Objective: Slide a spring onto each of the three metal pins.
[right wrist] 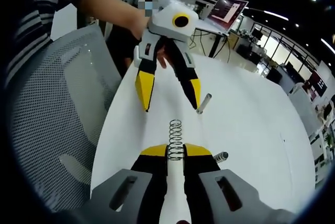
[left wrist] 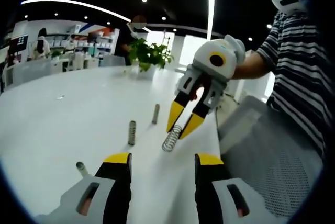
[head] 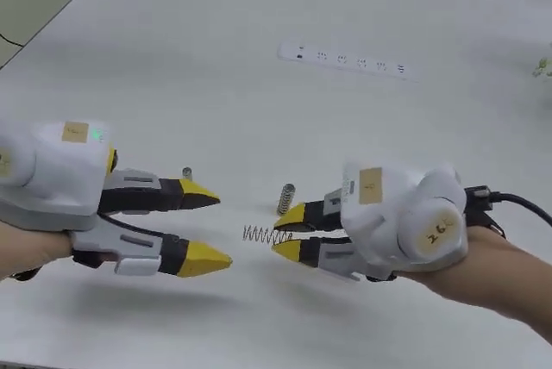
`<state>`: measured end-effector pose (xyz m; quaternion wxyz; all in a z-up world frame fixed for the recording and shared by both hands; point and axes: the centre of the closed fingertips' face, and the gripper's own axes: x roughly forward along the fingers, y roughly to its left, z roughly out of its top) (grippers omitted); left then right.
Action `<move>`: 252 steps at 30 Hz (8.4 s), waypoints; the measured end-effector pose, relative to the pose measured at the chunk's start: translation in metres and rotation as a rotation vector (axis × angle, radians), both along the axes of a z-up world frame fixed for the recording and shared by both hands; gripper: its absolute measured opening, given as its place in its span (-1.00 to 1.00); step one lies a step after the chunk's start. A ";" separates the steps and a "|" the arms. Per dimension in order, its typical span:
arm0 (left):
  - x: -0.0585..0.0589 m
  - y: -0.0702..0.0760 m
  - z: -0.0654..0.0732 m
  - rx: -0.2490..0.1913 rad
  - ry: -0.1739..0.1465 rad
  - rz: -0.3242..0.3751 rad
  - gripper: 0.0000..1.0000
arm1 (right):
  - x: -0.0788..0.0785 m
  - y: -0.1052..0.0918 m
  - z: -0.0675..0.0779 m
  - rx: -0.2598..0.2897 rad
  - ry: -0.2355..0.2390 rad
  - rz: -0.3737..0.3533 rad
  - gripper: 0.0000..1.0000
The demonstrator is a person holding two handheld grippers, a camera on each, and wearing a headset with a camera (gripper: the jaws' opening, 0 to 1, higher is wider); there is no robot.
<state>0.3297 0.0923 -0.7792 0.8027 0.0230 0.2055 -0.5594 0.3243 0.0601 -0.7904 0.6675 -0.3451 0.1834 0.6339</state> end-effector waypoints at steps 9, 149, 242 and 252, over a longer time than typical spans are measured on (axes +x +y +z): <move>0.000 -0.019 0.007 -0.025 -0.001 -0.036 -0.35 | -0.003 0.004 0.008 0.029 0.007 0.003 -0.85; -0.005 -0.047 -0.008 0.029 -0.079 -0.206 -0.96 | -0.006 0.027 0.049 0.066 -0.009 0.029 -0.92; -0.006 0.061 -0.009 0.018 0.001 0.196 -0.28 | 0.003 0.025 0.037 0.053 0.021 -0.013 -0.83; -0.006 0.074 -0.009 0.005 -0.002 0.266 0.13 | 0.006 0.026 0.035 0.048 0.011 -0.012 -0.83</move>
